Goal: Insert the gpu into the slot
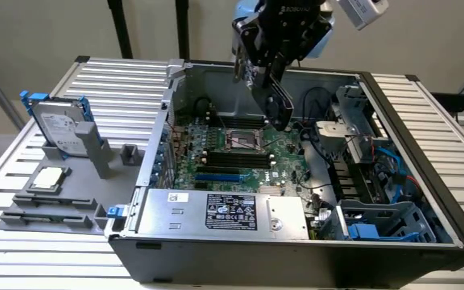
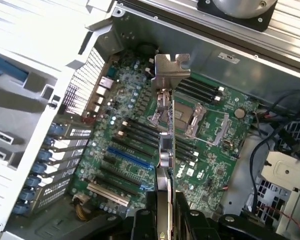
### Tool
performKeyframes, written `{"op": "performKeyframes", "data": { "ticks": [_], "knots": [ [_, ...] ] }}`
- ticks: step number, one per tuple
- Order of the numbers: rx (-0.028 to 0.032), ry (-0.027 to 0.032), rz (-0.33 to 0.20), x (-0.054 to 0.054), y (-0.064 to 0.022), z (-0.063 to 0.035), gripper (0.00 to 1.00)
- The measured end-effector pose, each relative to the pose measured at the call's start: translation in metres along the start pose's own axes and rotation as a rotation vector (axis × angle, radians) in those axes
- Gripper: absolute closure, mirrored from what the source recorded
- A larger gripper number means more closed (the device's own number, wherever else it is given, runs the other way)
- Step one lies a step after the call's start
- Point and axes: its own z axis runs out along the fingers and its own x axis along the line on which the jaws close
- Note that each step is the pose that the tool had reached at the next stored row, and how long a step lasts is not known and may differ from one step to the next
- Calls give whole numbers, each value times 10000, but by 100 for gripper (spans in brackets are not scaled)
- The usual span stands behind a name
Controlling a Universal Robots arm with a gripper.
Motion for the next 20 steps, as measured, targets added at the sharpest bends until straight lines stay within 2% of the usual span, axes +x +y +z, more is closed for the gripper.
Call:
{"op": "performKeyframes", "data": {
  "ticks": [5,20],
  "knots": [
    [54,6,-905,0,-1,19,74],
    [262,-72,-3638,-3,-6,91,74]
  ]
}}
